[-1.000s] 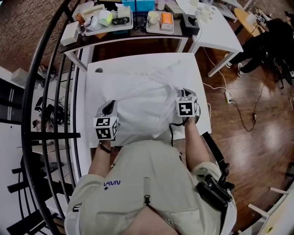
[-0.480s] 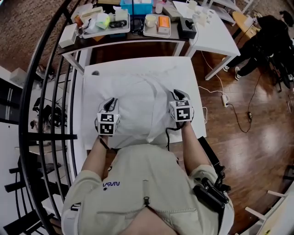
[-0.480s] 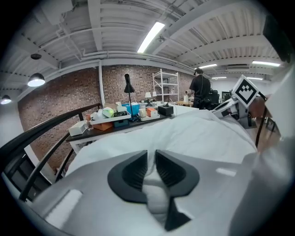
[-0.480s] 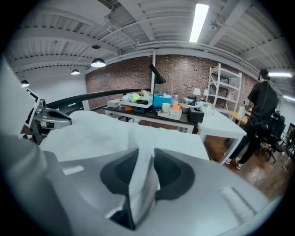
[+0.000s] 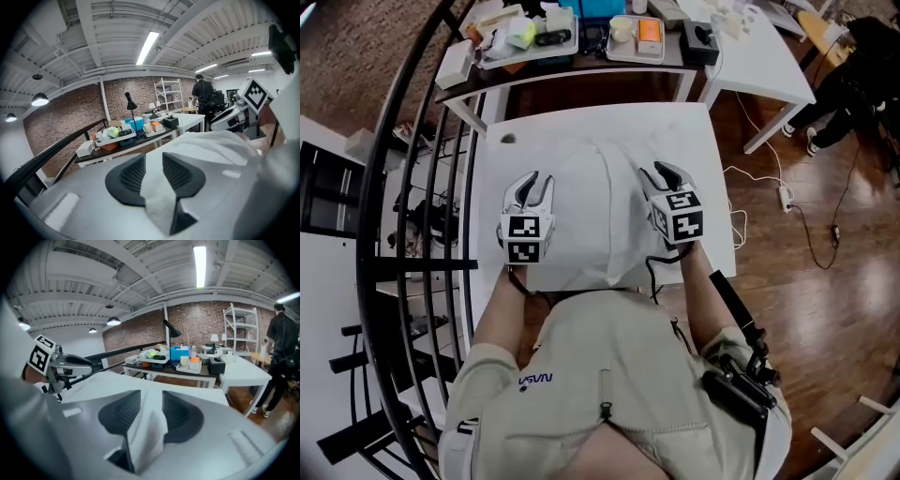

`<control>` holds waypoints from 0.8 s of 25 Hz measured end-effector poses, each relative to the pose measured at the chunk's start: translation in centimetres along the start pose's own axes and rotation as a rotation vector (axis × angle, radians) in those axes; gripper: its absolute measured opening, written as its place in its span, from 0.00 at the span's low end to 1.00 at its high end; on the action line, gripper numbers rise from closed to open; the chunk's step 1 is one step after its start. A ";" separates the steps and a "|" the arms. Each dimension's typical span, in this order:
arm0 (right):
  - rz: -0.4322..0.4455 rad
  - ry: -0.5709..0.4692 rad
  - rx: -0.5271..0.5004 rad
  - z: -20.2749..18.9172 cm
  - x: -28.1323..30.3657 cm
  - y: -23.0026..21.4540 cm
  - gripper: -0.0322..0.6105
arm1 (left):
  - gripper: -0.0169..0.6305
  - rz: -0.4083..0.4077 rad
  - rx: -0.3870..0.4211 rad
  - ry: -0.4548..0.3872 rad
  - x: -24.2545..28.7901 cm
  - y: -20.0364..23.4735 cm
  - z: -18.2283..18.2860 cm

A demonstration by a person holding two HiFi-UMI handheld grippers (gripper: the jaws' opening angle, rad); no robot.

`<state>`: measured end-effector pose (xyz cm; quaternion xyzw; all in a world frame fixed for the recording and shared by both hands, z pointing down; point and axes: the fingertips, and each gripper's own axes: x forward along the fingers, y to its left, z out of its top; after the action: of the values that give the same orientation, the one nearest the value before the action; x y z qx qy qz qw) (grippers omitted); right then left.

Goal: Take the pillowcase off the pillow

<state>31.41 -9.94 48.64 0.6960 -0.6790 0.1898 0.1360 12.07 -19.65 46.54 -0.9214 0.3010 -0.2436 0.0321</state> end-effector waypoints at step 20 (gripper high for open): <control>-0.112 0.187 -0.116 4.5 6.9 -0.9 0.30 | 0.49 -0.304 0.083 0.128 9.9 -0.4 0.2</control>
<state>32.73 -18.08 47.80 0.7030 -0.6334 0.2063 0.2491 19.30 -25.03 50.74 -0.9369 0.1492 -0.3158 0.0137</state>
